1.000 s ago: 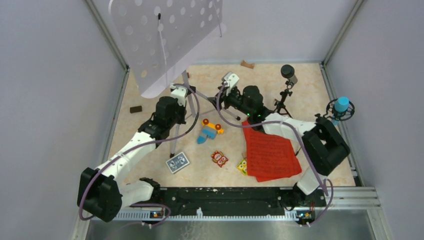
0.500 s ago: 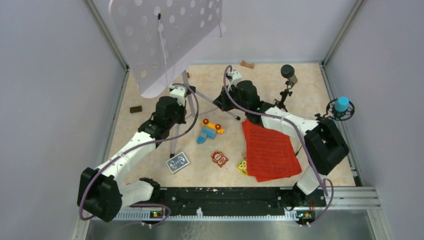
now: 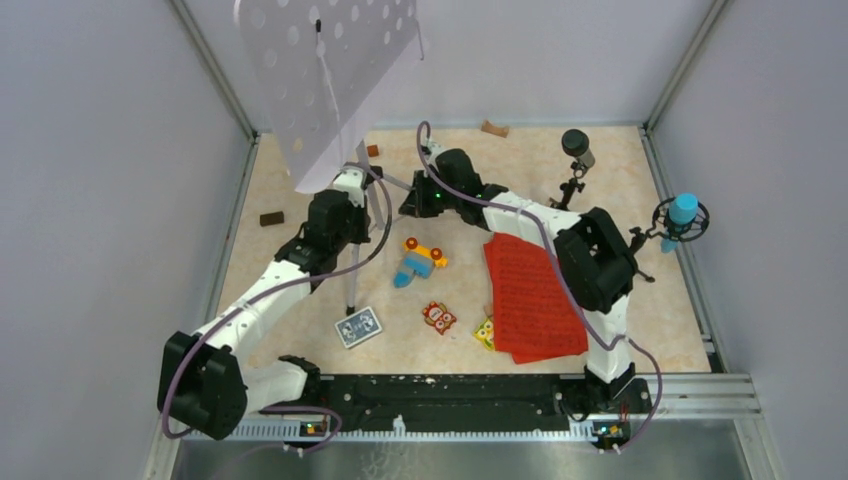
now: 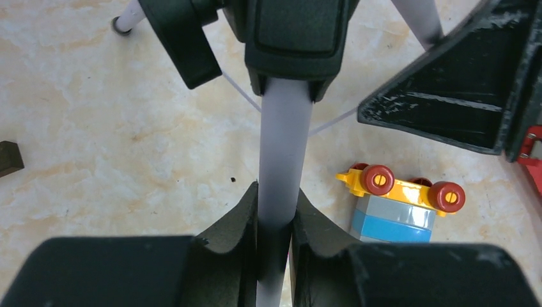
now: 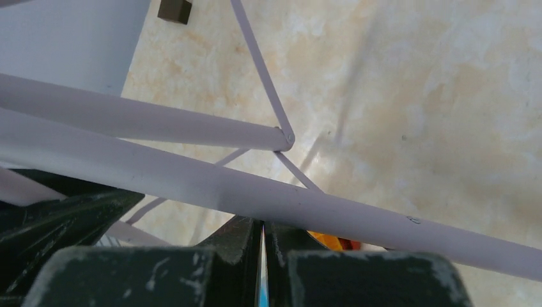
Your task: Pack up the instrument practice props
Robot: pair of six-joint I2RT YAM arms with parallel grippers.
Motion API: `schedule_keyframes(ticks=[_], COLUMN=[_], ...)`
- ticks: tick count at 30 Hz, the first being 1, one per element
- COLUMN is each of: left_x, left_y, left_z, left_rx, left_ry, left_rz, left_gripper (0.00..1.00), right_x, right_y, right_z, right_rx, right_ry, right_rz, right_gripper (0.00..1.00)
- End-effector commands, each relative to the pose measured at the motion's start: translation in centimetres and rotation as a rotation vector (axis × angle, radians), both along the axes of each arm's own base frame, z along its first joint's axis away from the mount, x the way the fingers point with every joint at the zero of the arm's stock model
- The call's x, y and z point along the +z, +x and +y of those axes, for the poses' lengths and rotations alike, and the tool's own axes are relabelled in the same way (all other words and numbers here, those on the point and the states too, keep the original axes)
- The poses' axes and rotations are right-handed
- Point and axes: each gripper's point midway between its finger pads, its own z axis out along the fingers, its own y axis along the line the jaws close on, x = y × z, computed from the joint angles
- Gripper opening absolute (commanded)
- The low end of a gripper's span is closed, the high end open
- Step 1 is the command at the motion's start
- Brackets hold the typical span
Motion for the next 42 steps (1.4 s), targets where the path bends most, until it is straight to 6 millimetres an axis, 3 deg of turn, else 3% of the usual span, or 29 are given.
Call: schedule_keyframes(ticks=[1, 3, 5, 9, 12, 16, 20, 23, 28, 34, 37, 42], left_x=[0.2, 0.2, 0.3, 0.9, 1.7, 3.0, 4.0, 4.0, 4.6, 6.2, 7.2, 7.3], left_y=[-1.0, -0.9, -0.7, -0.1, 0.1, -0.6, -2.1, -3.7, -6.3, -8.2, -8.9, -9.3], left_z=[-4.1, -4.8, -5.3, -5.5, -4.4, -2.4, -0.7, 1.7, 5.5, 8.5, 9.5, 10.1], left_rx=[-0.083, -0.115, -0.135, -0.144, -0.100, -0.045, -0.004, 0.104, 0.286, 0.413, 0.438, 0.446], left_ry=[-0.217, -0.230, -0.242, -0.221, -0.186, -0.164, -0.156, -0.141, -0.157, -0.145, -0.147, -0.126], left_rz=[0.086, 0.090, 0.097, 0.109, 0.083, 0.044, 0.025, 0.016, -0.027, -0.083, -0.129, -0.149], left_gripper=[0.09, 0.17, 0.34, 0.56, 0.69, 0.82, 0.94, 0.98, 0.99, 0.99, 0.99, 0.99], right_x=[3.7, 3.8, 4.4, 4.1, 4.2, 7.4, 8.9, 9.2, 10.6, 13.5, 13.5, 13.0], right_y=[4.4, 5.3, 6.2, 6.4, 5.7, 4.0, 2.3, 1.1, -1.4, -2.2, -2.2, -2.1], right_z=[1.7, 2.4, 3.3, 3.6, 2.1, -0.4, -2.7, -3.0, -0.4, 1.5, 3.0, 5.3], right_rx=[-0.015, 0.007, 0.040, 0.090, 0.075, 0.023, -0.056, -0.080, -0.100, -0.232, -0.233, -0.224], right_ry=[0.014, -0.002, 0.003, -0.017, -0.042, -0.010, 0.020, 0.050, 0.052, 0.197, 0.239, 0.226], right_rz=[-0.169, -0.194, -0.236, -0.256, -0.278, -0.368, -0.373, -0.364, -0.426, -0.431, -0.429, -0.445], right_gripper=[0.00, 0.00, 0.00, 0.00, 0.00, 0.02, 0.04, 0.09, 0.36, 0.67, 0.73, 0.75])
